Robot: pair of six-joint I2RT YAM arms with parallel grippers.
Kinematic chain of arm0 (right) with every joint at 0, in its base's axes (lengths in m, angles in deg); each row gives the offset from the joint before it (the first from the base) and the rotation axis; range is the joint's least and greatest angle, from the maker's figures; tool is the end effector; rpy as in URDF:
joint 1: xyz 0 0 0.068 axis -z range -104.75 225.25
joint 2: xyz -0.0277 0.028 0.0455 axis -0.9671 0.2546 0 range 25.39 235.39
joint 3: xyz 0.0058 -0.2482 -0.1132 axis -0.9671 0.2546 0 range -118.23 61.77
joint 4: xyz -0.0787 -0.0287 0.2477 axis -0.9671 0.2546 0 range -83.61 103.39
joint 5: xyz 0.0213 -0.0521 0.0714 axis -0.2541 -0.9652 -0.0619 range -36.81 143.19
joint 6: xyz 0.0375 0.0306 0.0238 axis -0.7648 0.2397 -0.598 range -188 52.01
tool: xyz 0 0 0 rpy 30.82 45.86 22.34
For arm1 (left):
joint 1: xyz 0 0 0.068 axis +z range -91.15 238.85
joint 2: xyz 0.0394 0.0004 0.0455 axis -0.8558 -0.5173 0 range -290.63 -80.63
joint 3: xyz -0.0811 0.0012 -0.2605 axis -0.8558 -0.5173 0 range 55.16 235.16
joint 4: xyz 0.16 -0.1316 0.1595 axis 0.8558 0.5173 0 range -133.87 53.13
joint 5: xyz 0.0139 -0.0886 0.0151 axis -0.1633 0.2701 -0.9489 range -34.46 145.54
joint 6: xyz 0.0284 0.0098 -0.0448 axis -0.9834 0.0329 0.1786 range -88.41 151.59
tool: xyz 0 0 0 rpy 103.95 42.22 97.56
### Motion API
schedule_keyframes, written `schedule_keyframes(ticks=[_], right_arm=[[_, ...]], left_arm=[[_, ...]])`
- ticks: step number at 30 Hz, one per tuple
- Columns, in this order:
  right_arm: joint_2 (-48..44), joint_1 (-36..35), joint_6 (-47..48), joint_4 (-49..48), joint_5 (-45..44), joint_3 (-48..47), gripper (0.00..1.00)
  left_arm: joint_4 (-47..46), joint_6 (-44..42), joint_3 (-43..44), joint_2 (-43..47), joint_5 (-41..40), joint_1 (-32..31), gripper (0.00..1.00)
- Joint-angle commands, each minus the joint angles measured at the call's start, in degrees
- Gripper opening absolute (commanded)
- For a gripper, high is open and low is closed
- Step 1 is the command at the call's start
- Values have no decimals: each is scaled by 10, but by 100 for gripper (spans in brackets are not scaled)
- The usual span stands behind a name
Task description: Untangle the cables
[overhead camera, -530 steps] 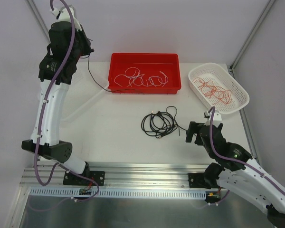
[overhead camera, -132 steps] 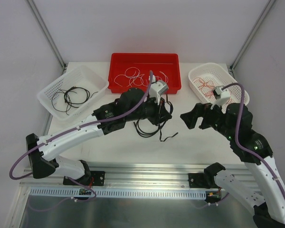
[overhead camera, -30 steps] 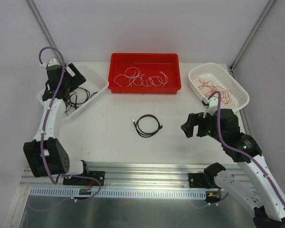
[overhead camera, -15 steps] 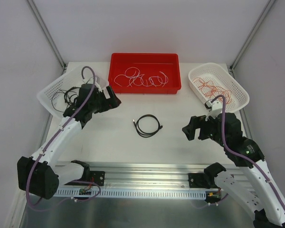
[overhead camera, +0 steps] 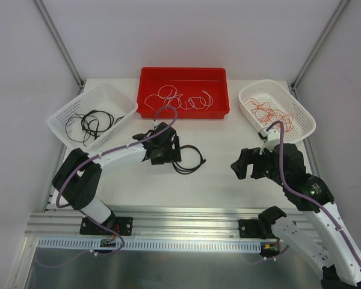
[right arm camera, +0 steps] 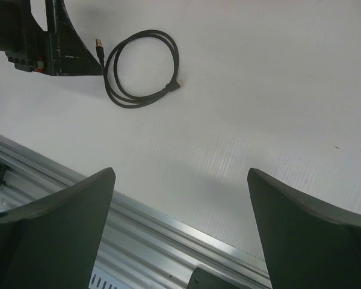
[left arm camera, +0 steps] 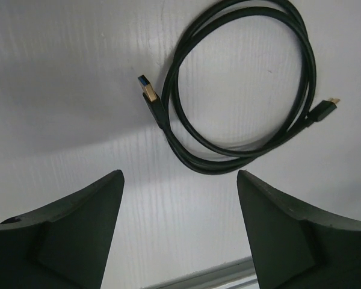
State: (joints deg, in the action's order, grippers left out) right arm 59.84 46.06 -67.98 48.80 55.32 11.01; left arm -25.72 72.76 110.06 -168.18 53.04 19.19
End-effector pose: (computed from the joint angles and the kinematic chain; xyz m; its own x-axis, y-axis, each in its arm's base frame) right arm 0.1032 0.0593 0.3410 -0.3839 -0.2147 -0.8980 -0.5167 0.8560 0.0162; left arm 0.2448 -0.2008 0.2107 -0.8548 -0.1457 -0.4981 0.0712 0.9178 -0.3906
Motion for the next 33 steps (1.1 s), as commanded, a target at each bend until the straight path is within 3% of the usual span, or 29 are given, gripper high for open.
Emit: schedule_keyframes(ticks=[1, 12, 15, 23, 25, 33], right_arm=[[-4, -2, -3, 13, -8, -5, 97], [-27, -2, 38, 36, -38, 6, 97], [-32, -3, 42, 37, -39, 9, 97], [-33, -3, 46, 34, -43, 15, 97], [-31, -2, 44, 32, -41, 15, 97], [-24, -2, 42, 32, -39, 11, 97]], left_arm=[[17, 44, 43, -47, -56, -16, 75], [34, 56, 96, -161, -103, -42, 62], [43, 59, 103, -177, -106, -45, 53], [75, 54, 101, -182, -128, -45, 7], [80, 45, 101, -172, -138, -45, 0], [107, -22, 123, -83, -186, -37, 0]])
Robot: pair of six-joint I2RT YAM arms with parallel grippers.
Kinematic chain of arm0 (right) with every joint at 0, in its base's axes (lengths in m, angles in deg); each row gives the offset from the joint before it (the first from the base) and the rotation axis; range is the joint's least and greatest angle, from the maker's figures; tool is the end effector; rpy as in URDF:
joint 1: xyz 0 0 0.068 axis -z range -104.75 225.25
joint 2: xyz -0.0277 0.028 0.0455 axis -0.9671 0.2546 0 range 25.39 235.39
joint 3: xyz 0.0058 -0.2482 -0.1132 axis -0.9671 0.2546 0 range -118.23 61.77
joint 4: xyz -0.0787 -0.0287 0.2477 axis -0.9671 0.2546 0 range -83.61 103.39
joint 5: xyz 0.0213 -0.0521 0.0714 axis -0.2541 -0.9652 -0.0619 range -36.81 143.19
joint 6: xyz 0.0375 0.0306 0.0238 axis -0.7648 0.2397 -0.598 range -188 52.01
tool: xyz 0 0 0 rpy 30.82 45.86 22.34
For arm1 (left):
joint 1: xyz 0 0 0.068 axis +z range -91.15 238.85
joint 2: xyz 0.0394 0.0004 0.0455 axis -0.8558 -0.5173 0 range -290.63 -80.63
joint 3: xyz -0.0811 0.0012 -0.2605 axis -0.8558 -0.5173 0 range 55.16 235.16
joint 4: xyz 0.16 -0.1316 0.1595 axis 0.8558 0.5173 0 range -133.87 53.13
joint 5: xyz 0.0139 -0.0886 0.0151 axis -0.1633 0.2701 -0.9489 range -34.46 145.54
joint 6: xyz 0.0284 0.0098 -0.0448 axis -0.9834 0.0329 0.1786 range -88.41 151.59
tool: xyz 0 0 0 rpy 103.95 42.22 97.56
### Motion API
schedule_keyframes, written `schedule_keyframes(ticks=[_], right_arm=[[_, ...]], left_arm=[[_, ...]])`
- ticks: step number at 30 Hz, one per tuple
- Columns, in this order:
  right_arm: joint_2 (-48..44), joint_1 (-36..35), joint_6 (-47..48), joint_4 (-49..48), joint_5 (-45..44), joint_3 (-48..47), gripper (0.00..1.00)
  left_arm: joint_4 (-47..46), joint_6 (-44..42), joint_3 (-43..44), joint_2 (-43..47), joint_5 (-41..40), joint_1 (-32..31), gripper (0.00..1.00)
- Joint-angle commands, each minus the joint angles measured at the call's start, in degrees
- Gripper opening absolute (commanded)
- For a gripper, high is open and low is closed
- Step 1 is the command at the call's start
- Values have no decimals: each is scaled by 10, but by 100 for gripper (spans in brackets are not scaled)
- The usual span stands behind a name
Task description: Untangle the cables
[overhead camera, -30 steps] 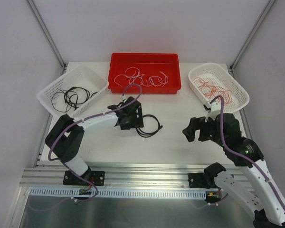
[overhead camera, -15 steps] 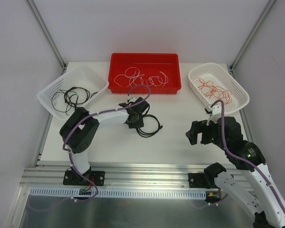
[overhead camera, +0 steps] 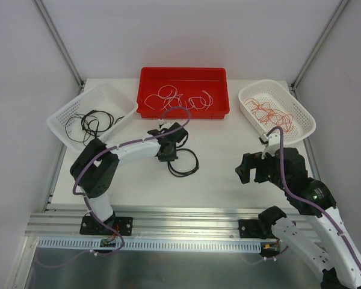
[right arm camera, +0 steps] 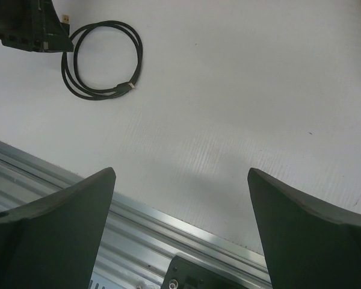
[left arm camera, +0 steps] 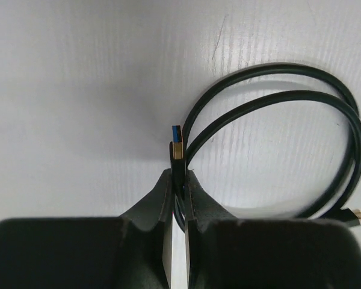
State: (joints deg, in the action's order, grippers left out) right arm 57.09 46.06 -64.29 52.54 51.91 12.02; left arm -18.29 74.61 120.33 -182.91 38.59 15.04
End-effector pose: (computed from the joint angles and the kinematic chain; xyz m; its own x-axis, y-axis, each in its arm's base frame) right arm 0.0933 0.0513 0.3335 -0.3799 -0.2862 -0.8796 -0.4960 0.8657 -0.0674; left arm 0.2651 -0.2398 0.1755 -0.8547 -0.0845 -0.5123 -0.0240 0.9920 -0.1236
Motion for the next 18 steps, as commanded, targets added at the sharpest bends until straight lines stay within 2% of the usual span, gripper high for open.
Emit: schedule_keyframes(ticks=[1, 8, 13, 18], right_arm=[[4, -3, 4, -5, -5, 0, 97], [7, -3, 0, -7, -1, -3, 97], [11, -3, 0, -7, -1, -4, 97], [20, -2, -5, -14, 4, -4, 97]], left_arm=[[34, -53, 26, 91, -41, 9, 0], [46, -107, 58, 216, -5, 108, 0], [54, -152, 115, 287, 42, 237, 0], [59, -163, 182, 303, 111, 352, 0]])
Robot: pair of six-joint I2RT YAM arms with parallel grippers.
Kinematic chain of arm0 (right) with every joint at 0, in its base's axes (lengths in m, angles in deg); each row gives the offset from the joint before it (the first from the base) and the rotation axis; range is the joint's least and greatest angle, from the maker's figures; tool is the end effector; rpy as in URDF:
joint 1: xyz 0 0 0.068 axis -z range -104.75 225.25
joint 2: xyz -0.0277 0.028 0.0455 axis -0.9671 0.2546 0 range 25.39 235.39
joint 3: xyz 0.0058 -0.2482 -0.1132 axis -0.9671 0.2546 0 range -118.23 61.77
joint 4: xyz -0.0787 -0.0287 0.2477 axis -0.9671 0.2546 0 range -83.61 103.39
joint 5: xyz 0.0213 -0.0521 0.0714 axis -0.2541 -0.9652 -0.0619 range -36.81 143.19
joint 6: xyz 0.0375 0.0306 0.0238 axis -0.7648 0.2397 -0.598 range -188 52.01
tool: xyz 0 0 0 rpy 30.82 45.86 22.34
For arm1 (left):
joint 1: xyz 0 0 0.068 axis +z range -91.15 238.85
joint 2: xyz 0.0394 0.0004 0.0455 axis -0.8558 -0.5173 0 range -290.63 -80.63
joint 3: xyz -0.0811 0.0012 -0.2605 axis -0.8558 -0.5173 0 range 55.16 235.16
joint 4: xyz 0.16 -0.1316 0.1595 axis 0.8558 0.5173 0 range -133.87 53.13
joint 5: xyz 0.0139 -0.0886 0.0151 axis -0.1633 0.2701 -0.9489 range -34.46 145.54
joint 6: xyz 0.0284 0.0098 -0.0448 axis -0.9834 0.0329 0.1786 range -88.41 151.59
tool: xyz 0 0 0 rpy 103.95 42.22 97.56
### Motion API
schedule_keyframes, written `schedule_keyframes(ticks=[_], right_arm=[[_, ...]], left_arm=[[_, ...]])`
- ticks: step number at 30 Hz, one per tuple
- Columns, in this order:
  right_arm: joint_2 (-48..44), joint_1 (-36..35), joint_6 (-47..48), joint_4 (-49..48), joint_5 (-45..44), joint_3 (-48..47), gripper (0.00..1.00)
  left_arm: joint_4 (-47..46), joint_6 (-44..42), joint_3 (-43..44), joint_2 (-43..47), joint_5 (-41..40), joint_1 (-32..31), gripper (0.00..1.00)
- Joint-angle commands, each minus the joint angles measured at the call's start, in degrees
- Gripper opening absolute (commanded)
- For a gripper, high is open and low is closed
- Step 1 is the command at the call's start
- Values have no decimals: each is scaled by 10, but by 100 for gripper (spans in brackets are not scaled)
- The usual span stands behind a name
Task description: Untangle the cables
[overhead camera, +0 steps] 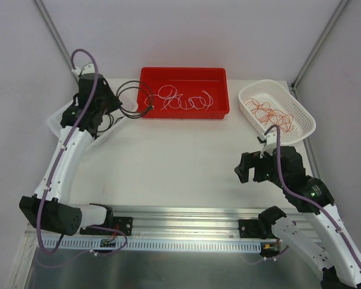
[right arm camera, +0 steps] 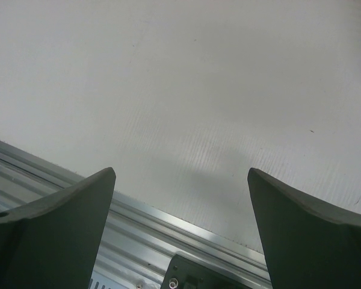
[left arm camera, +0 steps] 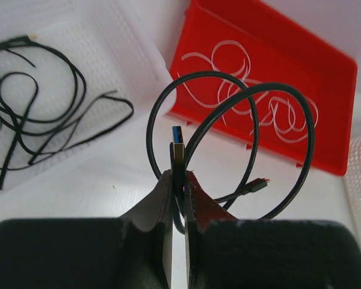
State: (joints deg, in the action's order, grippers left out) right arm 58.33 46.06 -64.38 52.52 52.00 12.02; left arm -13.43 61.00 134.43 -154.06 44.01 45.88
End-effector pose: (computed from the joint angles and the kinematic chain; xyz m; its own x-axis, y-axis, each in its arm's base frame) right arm 0.0974 0.0536 0.3316 -0.3969 -0.2939 -0.8695 -0.4979 0.8648 -0.0650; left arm 0.2758 -0.0561 0.4058 -0.3743 -0.4076 -0.8329 -0.1620 0.9132 -0.3740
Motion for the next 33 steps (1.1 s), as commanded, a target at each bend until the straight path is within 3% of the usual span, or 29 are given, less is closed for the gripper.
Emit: schedule_keyframes(ticks=[1, 5, 12, 16, 17, 18, 20, 21, 29, 33], right_arm=[[9, -2, -5, -16, 5, -4, 97], [12, -3, -5, -16, 8, -6, 97], [21, -3, 0, -8, -2, -13, 97], [28, -2, 1, -8, -2, -17, 97], [31, -2, 2, -8, 0, -18, 97], [31, -3, 2, -7, 0, -20, 97], [31, -3, 2, -7, 0, -22, 97], [31, -2, 3, -7, -1, -22, 97], [36, -2, -13, -2, 5, -28, 97], [34, -2, -31, 12, -14, -34, 97]], left_arm=[[11, -26, 47, 12, 57, 64, 0], [10, -15, 68, -13, 64, 171, 0], [-1, 9, 94, -93, 67, 254, 0], [-6, 7, 84, -130, 64, 284, 37], [-5, 6, 79, -134, 68, 292, 64], [-5, 4, 68, -134, 70, 298, 78], [-6, 1, 55, -128, 70, 310, 95], [-6, -4, 41, -117, 69, 313, 99], [-4, -57, -58, -19, 114, 313, 99], [1, -87, -122, 80, 157, 313, 99]])
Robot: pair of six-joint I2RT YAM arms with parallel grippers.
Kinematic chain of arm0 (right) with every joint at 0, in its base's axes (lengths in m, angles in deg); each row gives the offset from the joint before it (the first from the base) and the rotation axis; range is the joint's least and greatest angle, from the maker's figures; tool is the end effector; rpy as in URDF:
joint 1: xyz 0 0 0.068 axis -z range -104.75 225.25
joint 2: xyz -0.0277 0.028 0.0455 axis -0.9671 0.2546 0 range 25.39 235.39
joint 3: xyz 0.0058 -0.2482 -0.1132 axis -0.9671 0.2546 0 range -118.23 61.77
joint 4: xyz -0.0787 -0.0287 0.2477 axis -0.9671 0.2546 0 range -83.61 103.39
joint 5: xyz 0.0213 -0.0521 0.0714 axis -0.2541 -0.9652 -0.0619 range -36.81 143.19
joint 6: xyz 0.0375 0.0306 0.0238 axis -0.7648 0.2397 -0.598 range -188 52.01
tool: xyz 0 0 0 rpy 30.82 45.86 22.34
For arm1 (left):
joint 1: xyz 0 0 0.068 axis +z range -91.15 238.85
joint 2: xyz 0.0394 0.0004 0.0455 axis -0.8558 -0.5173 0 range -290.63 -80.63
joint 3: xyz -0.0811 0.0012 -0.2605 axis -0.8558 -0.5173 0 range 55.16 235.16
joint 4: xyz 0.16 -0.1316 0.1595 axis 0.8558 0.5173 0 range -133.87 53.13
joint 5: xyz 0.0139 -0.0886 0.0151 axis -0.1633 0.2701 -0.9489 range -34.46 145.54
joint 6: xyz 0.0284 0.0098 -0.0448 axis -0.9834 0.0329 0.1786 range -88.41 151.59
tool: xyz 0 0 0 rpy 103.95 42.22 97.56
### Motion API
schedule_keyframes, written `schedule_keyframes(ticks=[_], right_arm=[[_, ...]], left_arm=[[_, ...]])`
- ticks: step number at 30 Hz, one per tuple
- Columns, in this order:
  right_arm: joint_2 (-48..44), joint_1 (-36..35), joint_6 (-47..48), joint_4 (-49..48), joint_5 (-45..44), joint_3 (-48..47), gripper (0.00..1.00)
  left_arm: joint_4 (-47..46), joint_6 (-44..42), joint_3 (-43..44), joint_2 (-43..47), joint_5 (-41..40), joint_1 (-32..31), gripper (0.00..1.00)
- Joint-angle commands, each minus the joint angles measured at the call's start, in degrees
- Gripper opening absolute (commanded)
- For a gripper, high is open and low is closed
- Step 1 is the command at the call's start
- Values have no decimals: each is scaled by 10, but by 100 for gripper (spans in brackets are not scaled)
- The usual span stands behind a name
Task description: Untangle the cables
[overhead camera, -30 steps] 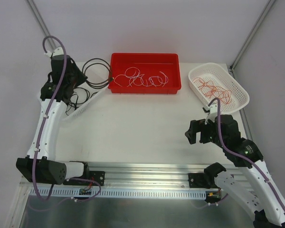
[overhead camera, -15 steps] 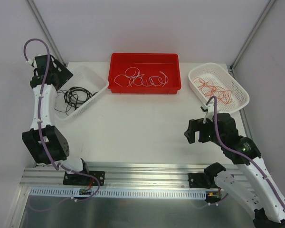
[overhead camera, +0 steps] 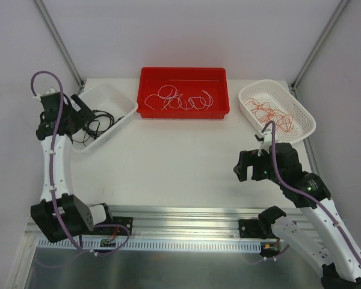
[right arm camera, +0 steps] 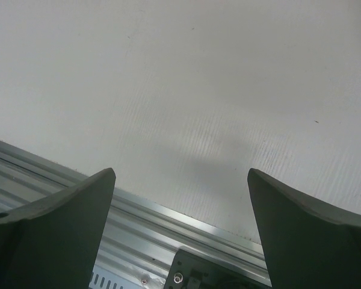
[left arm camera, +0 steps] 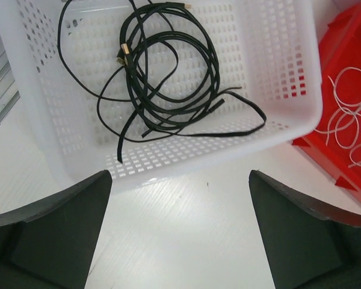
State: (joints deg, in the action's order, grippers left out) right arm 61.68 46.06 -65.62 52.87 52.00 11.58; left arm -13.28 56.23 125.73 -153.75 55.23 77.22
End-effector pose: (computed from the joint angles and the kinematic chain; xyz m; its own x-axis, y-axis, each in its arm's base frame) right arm 0.1077 0.0594 0.3278 -0.4501 -0.2989 -0.8415 -0.4914 0.8697 -0.0460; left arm 0.2681 0.0893 0.3552 -0.3383 -0.5517 -0.7624 -0.5068 0.7894 -0.3464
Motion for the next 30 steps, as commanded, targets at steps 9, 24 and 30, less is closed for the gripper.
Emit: schedule_keyframes(ticks=[9, 24, 30], right_arm=[[-30, -3, -58, 86, -72, -76, 97], [-230, -3, -48, 143, -210, -104, 97], [-319, -2, -34, 132, -202, -108, 97]], left_arm=[[13, -117, -132, 315, 17, -127, 99], [210, -48, -137, 569, -34, -204, 99], [231, -47, -126, 652, -96, -266, 99]])
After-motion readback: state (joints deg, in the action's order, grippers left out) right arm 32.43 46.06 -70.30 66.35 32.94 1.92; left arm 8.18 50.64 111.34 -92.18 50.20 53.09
